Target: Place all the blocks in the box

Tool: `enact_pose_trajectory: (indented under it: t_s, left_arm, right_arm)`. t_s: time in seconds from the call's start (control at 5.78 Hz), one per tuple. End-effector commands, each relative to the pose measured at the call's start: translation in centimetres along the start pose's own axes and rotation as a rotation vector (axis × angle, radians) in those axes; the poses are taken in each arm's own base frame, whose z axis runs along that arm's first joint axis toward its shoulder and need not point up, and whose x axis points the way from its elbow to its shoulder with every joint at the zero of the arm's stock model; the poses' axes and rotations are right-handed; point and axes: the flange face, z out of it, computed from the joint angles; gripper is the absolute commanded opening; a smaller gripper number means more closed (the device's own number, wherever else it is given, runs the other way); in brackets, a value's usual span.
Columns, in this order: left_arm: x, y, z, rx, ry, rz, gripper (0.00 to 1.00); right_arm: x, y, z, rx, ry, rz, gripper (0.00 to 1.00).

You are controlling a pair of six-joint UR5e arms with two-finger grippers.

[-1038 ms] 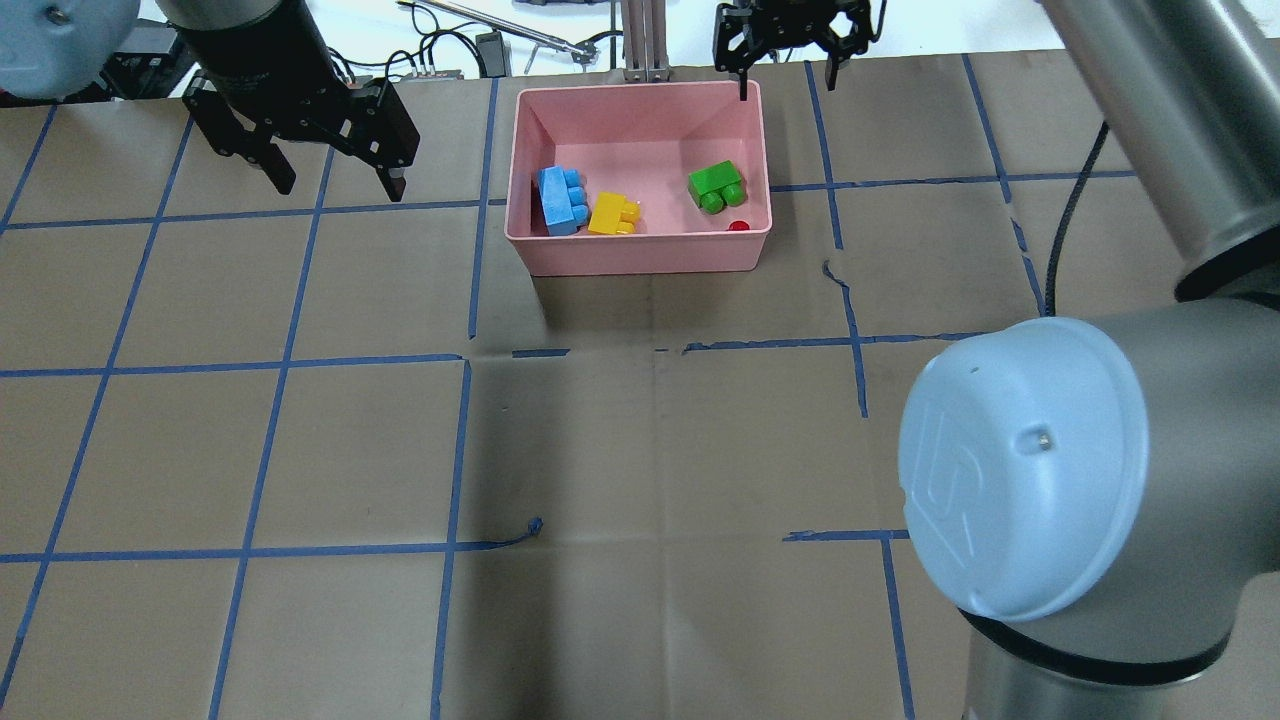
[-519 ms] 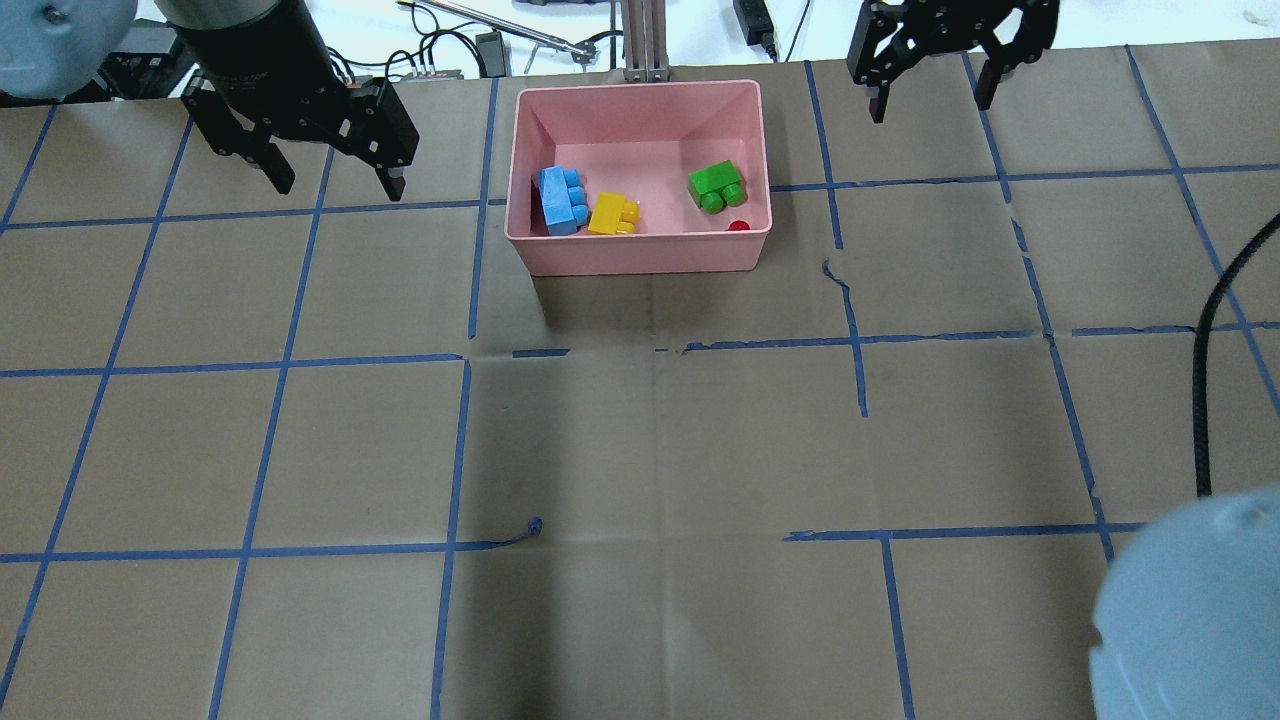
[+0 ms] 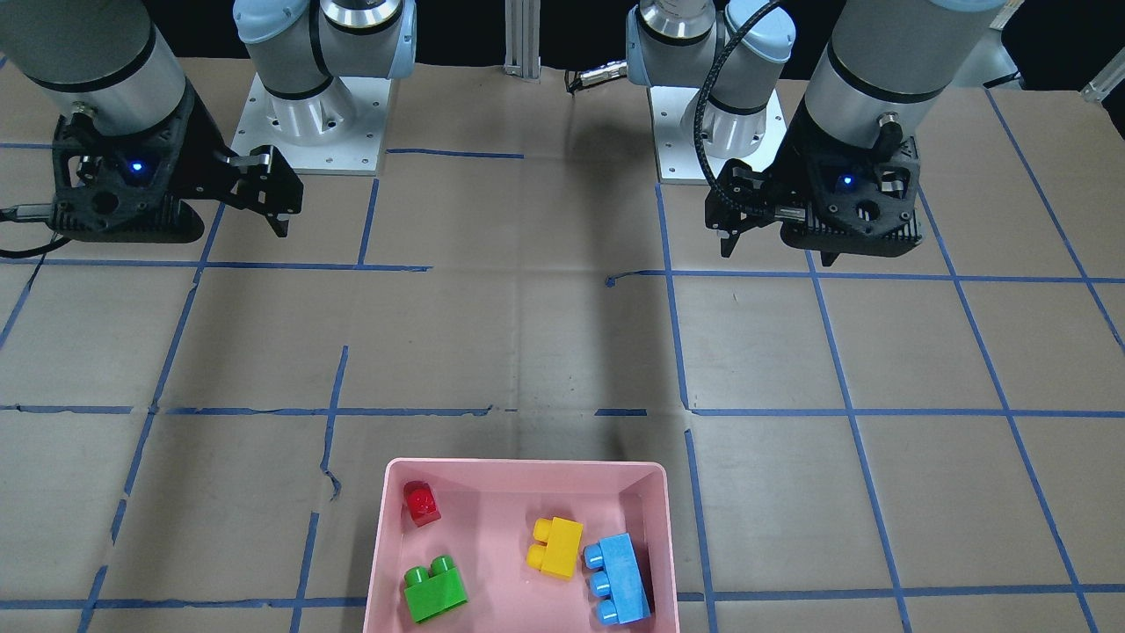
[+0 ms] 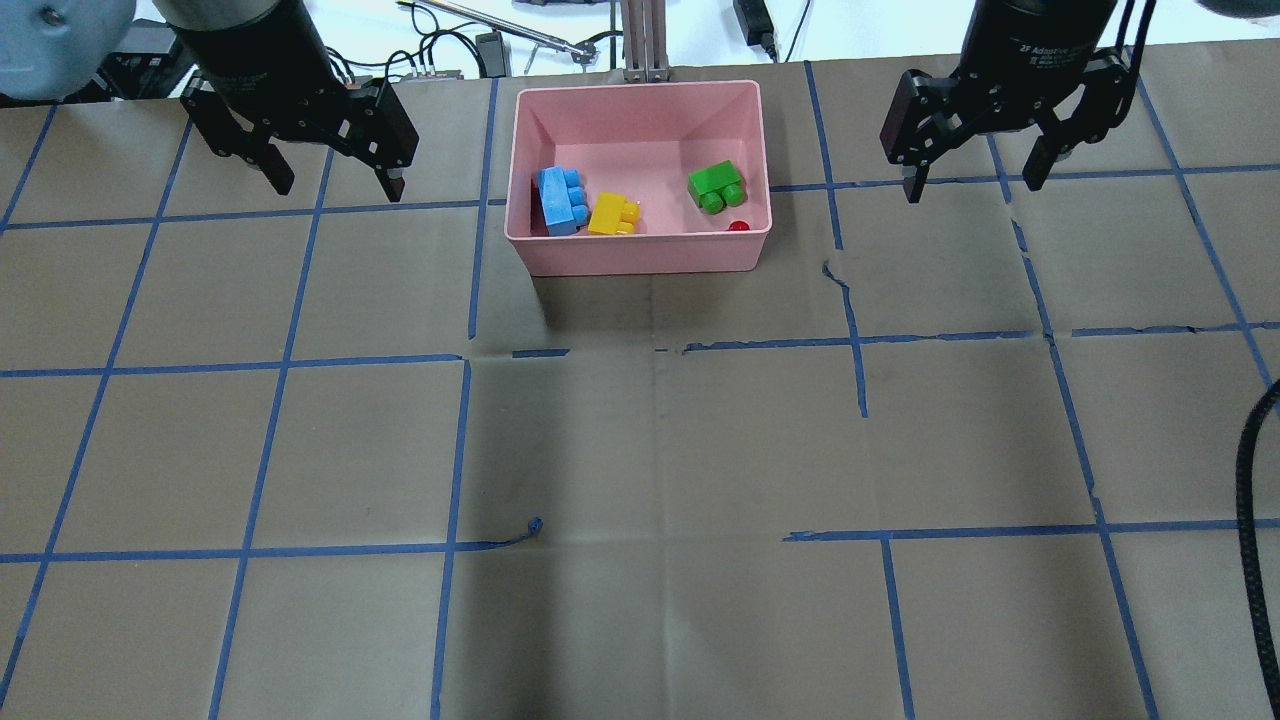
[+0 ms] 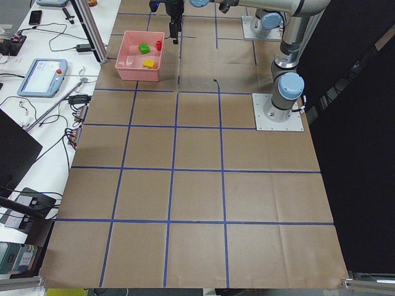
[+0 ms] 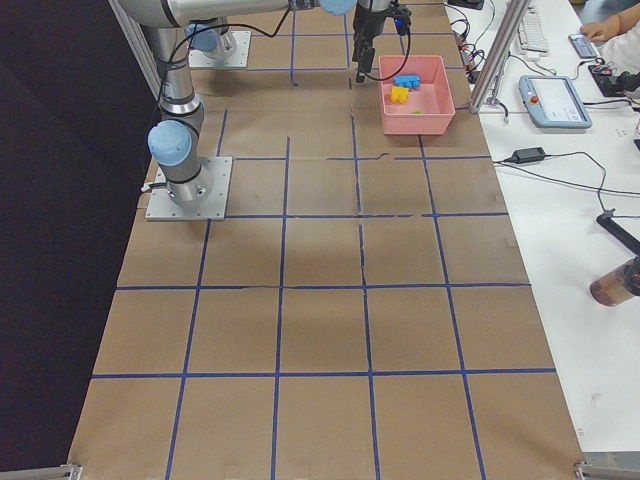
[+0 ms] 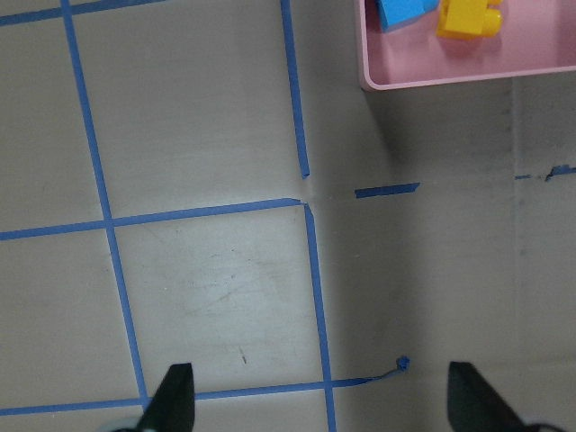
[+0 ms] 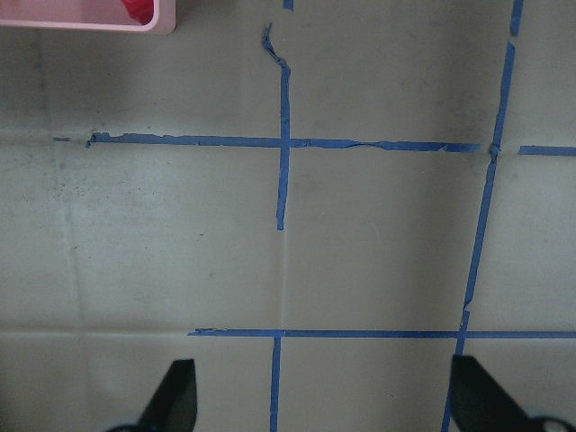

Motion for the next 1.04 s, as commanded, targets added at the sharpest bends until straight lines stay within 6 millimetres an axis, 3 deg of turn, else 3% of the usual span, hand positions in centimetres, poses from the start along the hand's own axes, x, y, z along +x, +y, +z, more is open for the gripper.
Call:
enact_pose_trajectory:
  t_s: [0.0,0.87]
  left_arm:
    - [0.1,0.0,-0.01,0.001,0.009,0.0,0.99]
    - [0.49,-0.21,0.03,0.006,0.051,-0.069,0.99]
  right_arm:
    - [-0.4,-0.28,1.29,0.021,-0.022,0.002,0.99]
    - [-0.4,-0.84,1.25,0.065,-0.022,0.003,1.0]
